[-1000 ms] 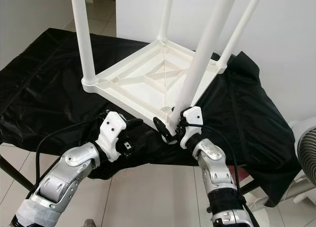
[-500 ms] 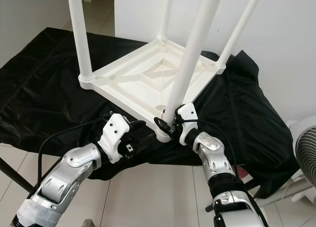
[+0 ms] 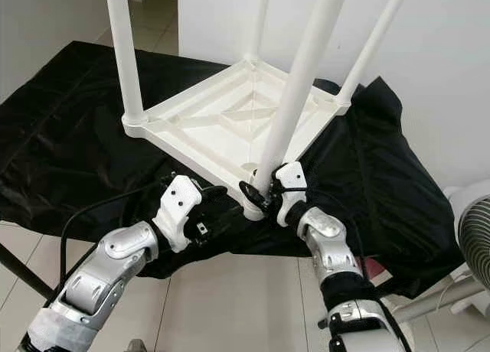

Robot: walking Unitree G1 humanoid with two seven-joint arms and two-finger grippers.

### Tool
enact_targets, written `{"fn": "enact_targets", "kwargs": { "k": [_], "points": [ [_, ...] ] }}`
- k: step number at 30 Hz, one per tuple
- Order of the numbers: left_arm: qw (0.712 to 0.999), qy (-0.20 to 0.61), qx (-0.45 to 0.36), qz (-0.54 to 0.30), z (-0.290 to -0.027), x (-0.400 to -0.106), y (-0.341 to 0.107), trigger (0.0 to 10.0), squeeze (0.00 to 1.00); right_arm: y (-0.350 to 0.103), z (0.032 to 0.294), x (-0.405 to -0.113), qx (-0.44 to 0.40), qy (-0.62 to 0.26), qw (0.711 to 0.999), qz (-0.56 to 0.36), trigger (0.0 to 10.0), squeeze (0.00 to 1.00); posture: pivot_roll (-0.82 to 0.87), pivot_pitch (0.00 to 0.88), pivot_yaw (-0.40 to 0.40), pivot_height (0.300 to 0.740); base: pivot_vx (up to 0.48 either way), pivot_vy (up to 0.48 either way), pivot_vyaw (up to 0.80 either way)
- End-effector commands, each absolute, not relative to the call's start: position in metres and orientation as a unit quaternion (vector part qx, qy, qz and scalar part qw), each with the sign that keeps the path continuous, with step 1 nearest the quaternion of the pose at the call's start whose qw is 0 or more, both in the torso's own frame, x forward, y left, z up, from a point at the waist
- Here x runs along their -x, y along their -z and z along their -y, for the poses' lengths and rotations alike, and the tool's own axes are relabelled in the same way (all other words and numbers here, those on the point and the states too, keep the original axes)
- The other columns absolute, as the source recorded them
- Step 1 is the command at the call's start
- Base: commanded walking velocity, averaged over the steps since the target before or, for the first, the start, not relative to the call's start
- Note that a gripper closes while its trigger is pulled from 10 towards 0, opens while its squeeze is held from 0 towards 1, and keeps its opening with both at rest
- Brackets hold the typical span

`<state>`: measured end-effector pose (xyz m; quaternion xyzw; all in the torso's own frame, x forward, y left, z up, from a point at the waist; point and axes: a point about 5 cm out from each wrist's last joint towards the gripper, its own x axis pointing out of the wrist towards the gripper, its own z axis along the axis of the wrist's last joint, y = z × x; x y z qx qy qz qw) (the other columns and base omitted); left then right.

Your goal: Building children table

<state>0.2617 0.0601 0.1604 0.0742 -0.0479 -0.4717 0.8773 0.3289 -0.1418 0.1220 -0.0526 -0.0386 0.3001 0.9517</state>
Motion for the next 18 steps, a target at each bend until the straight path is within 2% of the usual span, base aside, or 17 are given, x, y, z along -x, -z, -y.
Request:
{"fn": "enact_targets", "kwargs": {
  "k": [1,3,7,8,10,13,16,18],
  "points": [
    [0.871,0.482,-0.080,0.048,-0.057,-0.262,-0.159,10.0,0.00,-0.116,0.155,-0.330,0.079,-0.243,0.967,0.016,10.0,0.00,0.05,0.040,-0.127,0.740,0.000,0.000,0.00],
    [0.870,0.484,-0.080,0.048,-0.057,-0.263,-0.160,10.0,0.00,-0.115,0.147,-0.325,0.044,-0.198,0.979,0.019,10.0,0.00,0.04,0.042,-0.124,0.740,0.000,0.000,0.00],
    [0.870,0.485,-0.080,0.048,-0.057,-0.262,-0.159,10.0,0.00,-0.114,0.144,-0.323,0.033,-0.178,0.983,0.019,10.0,0.00,0.04,0.045,-0.122,0.740,0.000,0.000,0.00],
    [0.869,0.486,-0.080,0.049,-0.056,-0.262,-0.159,10.0,0.00,-0.113,0.136,-0.319,-0.022,-0.134,0.991,0.014,10.0,0.00,0.04,0.049,-0.123,0.740,0.000,0.000,0.00],
    [0.869,0.486,-0.080,0.049,-0.056,-0.262,-0.160,10.0,0.00,-0.112,0.133,-0.316,-0.058,-0.090,0.994,0.009,10.0,0.00,0.04,0.049,-0.123,0.740,0.000,0.000,0.00],
    [0.869,0.486,-0.080,0.049,-0.056,-0.262,-0.160,10.0,0.00,-0.112,0.132,-0.316,-0.063,-0.075,0.995,0.008,10.0,0.00,0.04,0.049,-0.123,0.740,0.000,0.000,0.00],
    [0.869,0.486,-0.079,0.047,-0.057,-0.261,-0.159,10.0,0.00,-0.111,0.122,-0.310,-0.064,-0.009,0.998,0.010,10.0,0.00,0.05,0.054,-0.122,0.740,0.000,0.000,0.00],
    [0.869,0.486,-0.079,0.046,-0.057,-0.261,-0.159,10.0,0.00,-0.110,0.118,-0.310,-0.066,0.006,0.998,0.009,10.0,0.00,0.05,0.054,-0.122,0.740,0.000,0.000,0.00]
  ]
}}
